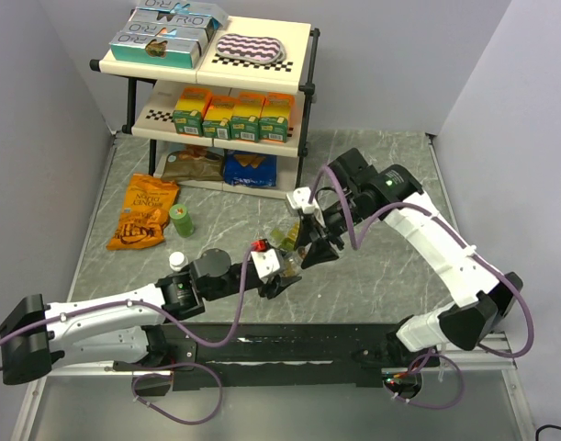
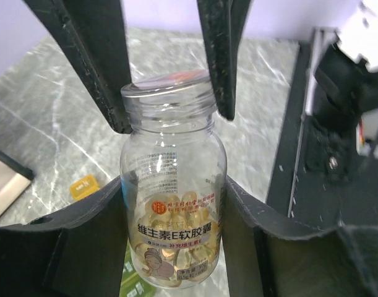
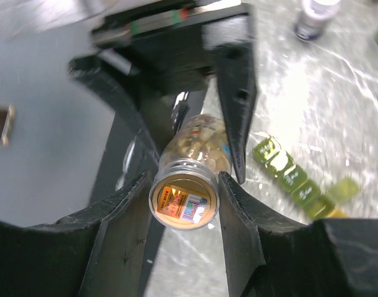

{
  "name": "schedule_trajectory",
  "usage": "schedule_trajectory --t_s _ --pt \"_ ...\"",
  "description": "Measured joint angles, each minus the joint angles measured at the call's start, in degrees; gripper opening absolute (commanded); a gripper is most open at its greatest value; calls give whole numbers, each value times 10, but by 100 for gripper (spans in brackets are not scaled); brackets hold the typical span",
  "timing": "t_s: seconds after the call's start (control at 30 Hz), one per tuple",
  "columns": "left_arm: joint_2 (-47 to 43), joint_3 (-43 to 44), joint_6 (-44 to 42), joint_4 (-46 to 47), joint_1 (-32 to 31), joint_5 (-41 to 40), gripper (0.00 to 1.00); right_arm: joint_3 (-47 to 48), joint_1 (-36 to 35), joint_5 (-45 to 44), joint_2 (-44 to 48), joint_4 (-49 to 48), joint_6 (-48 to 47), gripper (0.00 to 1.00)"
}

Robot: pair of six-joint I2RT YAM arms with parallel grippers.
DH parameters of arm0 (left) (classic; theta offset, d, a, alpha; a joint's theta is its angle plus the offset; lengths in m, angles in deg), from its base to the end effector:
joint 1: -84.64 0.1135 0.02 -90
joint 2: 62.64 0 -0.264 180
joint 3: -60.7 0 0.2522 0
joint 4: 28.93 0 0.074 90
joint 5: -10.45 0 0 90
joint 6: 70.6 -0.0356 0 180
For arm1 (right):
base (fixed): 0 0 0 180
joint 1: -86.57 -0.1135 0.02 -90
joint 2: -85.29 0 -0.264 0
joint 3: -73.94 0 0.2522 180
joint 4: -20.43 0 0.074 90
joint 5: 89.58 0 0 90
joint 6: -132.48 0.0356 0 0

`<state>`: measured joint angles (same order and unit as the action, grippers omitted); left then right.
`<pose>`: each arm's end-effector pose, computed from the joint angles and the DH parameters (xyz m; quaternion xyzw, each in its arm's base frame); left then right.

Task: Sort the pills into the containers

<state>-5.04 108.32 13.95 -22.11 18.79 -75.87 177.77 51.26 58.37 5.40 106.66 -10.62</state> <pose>0.0946 -0.2165 0.2867 0.4410 0.5770 -0.3657 0.5820 0.1844 0.1676 0.3935 -0.6754 0.5280 0.4323 0.2797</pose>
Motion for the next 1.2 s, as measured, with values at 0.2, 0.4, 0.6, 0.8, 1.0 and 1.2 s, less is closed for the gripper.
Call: schedule_trajectory --t_s 0.2,0.4,0.6,0.8,1.0,1.2 --pt "-11 -8 -19 -41 0 38 1 22 -9 17 -29 61 -135 6" --pt "-13 -34 -22 -51 -4 55 1 43 -9 20 -19 47 -124 5" --pt "-27 -55 -17 -55 -4 43 1 -28 27 -24 50 -55 -17 7" --pt "-66 -85 -7 -73 -4 21 1 -144 145 -151 58 -163 99 8" --pt "-96 -89 -2 -100 -4 -13 1 -215 221 -299 -54 -240 148 10" --pt "-118 -101 12 -103 -4 -44 1 -237 272 -384 -169 -285 175 15"
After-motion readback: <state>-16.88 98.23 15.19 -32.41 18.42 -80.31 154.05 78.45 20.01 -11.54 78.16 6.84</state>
